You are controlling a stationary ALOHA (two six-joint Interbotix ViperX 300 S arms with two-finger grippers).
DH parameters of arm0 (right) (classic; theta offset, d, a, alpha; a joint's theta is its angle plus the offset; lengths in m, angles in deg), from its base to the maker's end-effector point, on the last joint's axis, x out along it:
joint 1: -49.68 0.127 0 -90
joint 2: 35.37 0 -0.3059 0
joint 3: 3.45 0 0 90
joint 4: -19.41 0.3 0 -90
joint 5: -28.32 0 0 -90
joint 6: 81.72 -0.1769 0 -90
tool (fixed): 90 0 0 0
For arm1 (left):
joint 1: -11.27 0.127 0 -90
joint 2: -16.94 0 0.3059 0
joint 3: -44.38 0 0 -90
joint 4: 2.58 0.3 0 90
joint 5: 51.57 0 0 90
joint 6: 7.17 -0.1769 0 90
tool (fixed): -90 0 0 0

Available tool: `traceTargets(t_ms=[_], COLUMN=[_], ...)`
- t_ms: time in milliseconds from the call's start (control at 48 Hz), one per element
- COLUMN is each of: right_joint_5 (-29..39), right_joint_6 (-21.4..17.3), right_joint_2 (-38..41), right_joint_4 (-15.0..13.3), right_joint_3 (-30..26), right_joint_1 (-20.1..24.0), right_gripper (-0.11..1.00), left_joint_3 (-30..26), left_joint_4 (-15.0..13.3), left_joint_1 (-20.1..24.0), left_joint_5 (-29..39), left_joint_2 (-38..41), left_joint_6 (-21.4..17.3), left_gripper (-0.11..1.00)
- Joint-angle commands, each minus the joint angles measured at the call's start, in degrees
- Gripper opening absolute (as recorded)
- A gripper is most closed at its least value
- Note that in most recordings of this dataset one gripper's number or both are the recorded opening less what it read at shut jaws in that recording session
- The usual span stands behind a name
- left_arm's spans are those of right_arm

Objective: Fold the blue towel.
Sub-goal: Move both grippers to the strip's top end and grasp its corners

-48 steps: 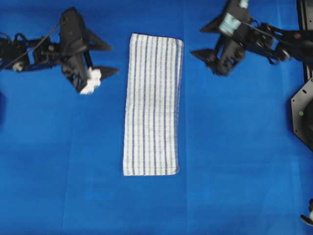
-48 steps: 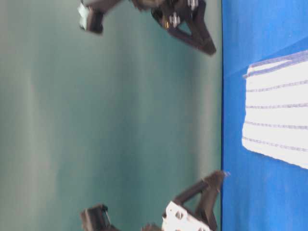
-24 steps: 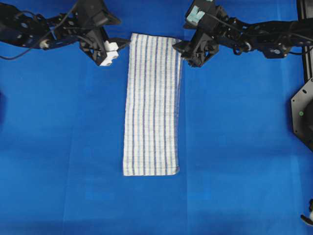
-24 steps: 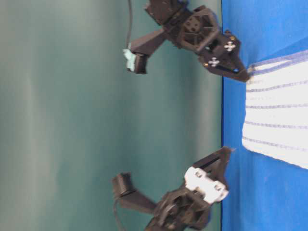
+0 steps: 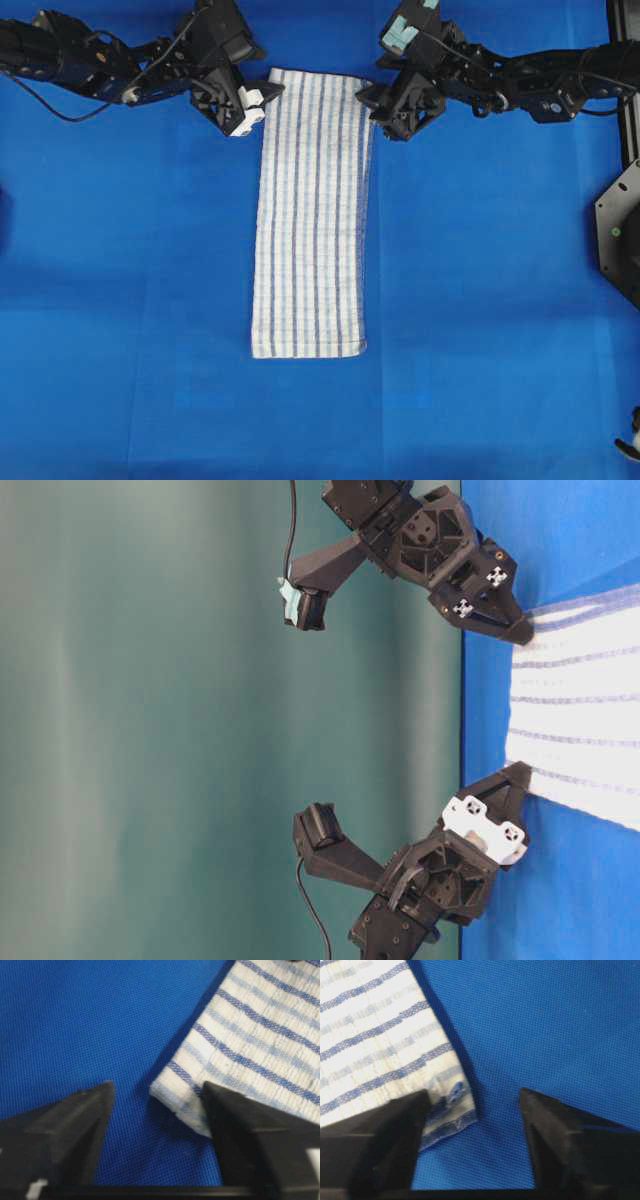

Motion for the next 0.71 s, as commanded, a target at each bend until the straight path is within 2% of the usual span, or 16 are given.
traceTargets(t_ms=[0, 146, 229, 271, 687], right_joint_5=[-0.3, -0.3, -0.3, -0.3, 0.0], right_joint_6=[0.3, 0.5, 0.6, 0.6, 1.1], right_joint_2=[-0.8, -0.7, -0.6, -0.7, -2.1], right_joint_4=[0.0, -0.1, -0.1, -0.2, -0.2], right_joint_3=[-0.4, -0.3, -0.3, -0.3, -0.8], right_joint_1=[0.9, 2.0, 2.3, 2.3, 2.0], right_gripper=[0.59, 0.21, 0.07, 0.06, 0.06], left_joint_3=[-0.8, -0.6, -0.5, -0.5, -0.4], left_joint_4=[0.1, 0.1, 0.1, 0.1, 0.1], left_joint_1=[0.0, -0.4, -0.8, -1.0, -1.3], left_joint_5=[-0.4, -0.4, -0.4, -0.4, -0.3], left_joint_2=[-0.8, -0.8, -0.8, -0.8, -3.5], left_joint_6=[0.1, 0.2, 0.2, 0.2, 0.0], left_gripper=[0.52, 0.2, 0.06, 0.03, 0.03])
